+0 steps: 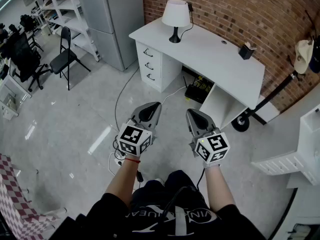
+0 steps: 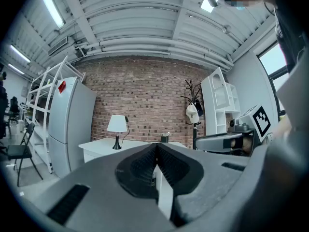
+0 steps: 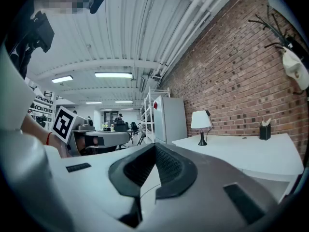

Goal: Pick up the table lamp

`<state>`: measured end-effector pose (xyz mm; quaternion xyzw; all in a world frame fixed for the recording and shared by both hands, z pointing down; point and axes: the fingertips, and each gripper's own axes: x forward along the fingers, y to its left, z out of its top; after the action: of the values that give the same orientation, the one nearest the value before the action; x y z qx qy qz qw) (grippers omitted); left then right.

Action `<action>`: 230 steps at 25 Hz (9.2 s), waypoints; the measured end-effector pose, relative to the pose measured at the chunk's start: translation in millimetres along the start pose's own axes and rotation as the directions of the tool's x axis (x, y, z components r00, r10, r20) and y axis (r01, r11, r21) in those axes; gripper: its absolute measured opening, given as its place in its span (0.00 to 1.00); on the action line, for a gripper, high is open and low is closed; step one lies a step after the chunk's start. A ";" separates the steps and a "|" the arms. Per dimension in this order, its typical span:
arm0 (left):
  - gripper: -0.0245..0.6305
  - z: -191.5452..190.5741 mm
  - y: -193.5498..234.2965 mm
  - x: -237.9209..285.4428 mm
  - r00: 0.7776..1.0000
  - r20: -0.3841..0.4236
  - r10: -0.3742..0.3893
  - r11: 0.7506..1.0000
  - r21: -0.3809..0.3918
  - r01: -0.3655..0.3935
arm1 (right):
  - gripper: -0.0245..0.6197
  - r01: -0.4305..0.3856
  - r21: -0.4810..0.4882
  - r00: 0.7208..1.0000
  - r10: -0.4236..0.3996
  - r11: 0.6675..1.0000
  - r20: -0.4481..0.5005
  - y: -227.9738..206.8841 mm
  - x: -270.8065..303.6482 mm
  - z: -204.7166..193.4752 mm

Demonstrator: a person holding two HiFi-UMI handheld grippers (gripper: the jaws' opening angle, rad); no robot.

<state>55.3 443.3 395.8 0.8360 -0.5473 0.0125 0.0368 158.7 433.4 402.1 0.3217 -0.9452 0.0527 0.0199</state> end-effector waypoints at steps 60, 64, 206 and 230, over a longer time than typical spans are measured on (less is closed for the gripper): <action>0.05 -18.2 183.7 268.2 0.994 -0.070 0.089 0.995 -0.049 -0.092 | 0.04 -0.059 0.053 0.997 0.062 0.997 -0.042 -230.6 248.5 -12.0; 0.05 -13.1 201.7 297.7 0.996 -0.063 0.069 0.997 -0.042 -0.072 | 0.04 -0.063 0.043 0.997 0.065 0.997 -0.044 -248.0 279.5 -6.0; 0.07 50.1 457.6 695.9 0.728 0.371 -0.577 0.518 -0.523 0.677 | 0.29 0.322 0.087 0.805 -0.224 0.943 -0.549 -521.4 714.4 -90.7; 0.06 75.3 460.7 671.9 0.733 0.349 -0.585 0.584 -0.446 0.678 | 0.29 0.277 0.031 0.862 -0.235 0.960 -0.449 -500.3 728.0 -60.9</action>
<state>-99.0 -360.1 383.8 0.9264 -0.1937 -0.2266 0.2301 -112.5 -394.9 558.2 0.4246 -0.8612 0.1656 0.2249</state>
